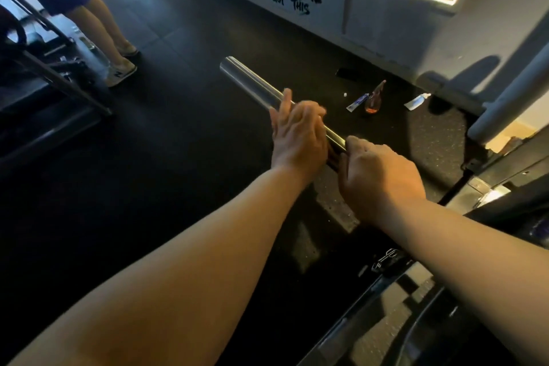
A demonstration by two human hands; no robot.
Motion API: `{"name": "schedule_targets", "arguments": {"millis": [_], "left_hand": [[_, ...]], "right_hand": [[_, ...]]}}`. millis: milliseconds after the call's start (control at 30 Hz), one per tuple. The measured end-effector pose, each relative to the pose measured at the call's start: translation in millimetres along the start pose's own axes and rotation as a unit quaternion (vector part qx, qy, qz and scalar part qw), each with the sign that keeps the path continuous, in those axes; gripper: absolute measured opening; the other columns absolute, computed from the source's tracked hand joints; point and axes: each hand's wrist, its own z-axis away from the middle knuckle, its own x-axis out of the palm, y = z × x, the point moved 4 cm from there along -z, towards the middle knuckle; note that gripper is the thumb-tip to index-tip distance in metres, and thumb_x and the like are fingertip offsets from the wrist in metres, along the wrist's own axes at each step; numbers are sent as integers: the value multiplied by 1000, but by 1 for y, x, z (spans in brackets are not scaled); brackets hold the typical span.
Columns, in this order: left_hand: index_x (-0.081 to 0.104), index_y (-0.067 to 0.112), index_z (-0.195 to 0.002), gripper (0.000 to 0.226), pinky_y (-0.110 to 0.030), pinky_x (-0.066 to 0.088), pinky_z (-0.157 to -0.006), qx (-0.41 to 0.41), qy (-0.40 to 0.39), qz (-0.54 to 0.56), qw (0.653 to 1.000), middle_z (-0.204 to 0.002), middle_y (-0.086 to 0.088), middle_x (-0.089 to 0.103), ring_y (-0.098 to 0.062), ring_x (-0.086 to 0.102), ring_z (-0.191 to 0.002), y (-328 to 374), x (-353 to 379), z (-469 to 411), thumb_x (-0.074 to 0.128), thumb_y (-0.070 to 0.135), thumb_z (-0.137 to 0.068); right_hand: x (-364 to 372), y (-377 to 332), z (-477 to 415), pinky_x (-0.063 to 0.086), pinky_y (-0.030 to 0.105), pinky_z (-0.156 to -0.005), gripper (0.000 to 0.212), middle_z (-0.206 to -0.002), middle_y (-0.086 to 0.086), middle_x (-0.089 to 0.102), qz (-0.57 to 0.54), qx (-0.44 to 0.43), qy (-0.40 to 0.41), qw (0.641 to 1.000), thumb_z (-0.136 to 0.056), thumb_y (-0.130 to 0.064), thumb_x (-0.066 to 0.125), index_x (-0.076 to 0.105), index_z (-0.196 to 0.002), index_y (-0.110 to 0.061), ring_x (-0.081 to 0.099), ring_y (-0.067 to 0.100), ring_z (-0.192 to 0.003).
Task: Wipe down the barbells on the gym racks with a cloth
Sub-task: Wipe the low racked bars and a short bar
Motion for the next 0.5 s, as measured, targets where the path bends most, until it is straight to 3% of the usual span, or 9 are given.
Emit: {"name": "schedule_targets", "arguments": {"millis": [67, 133, 200, 267, 367, 500], "left_hand": [[47, 27, -135, 35, -54, -2, -126, 91, -39, -11, 995, -155, 3, 37, -20, -8, -156, 7, 9, 21, 48, 26, -100], [40, 29, -144, 47, -47, -8, -125, 104, -94, -6, 990, -162, 3, 25, -13, -21, -152, 1, 6, 21, 57, 24, -101], [35, 28, -149, 54, -39, -13, -118, 110, -135, -40, 984, -166, 2, 15, -6, -26, -144, -6, -2, 11, 59, 25, -101], [36, 26, -147, 50, -40, -10, -119, 125, -138, -62, 981, -164, 1, 18, -9, -21, -149, -13, -11, -3, 56, 25, -102], [46, 30, -137, 31, -40, -6, -124, 98, -119, -41, 987, -158, 6, 32, -14, -6, -155, -38, -30, -28, 40, 23, -107], [52, 26, -125, 27, -45, -1, -127, -11, -77, 12, 997, -155, 1, 40, -18, 1, -156, -67, -46, -68, 33, 19, -108]], "right_hand": [[-2, 2, -7, 51, 39, -89, 33, -116, 1, 61, 7, 18, -71, 997, -105, -41, 41, 52, -129, -22, 59, 21, -104], [-7, 3, -21, 51, 45, -97, 36, -118, 2, 59, 25, 38, -125, 991, -105, -42, 41, 51, -131, -20, 60, 22, -108], [-11, -4, -36, 47, 48, -104, 46, -133, 6, 56, 26, 39, -132, 990, -106, -43, 38, 45, -143, -17, 57, 26, -120], [-7, -13, -46, 45, 47, -109, 54, -149, 7, 47, -1, 26, -118, 993, -107, -47, 34, 34, -153, -18, 52, 27, -131], [9, -16, -53, 48, 45, -105, 62, -147, 7, 48, -16, 14, -118, 993, -105, -58, 29, 24, -156, -22, 55, 25, -125], [13, -14, -55, 51, 43, -101, 64, -137, 5, 53, -10, 12, -118, 993, -103, -61, 23, 23, -155, -24, 58, 22, -116]]}}
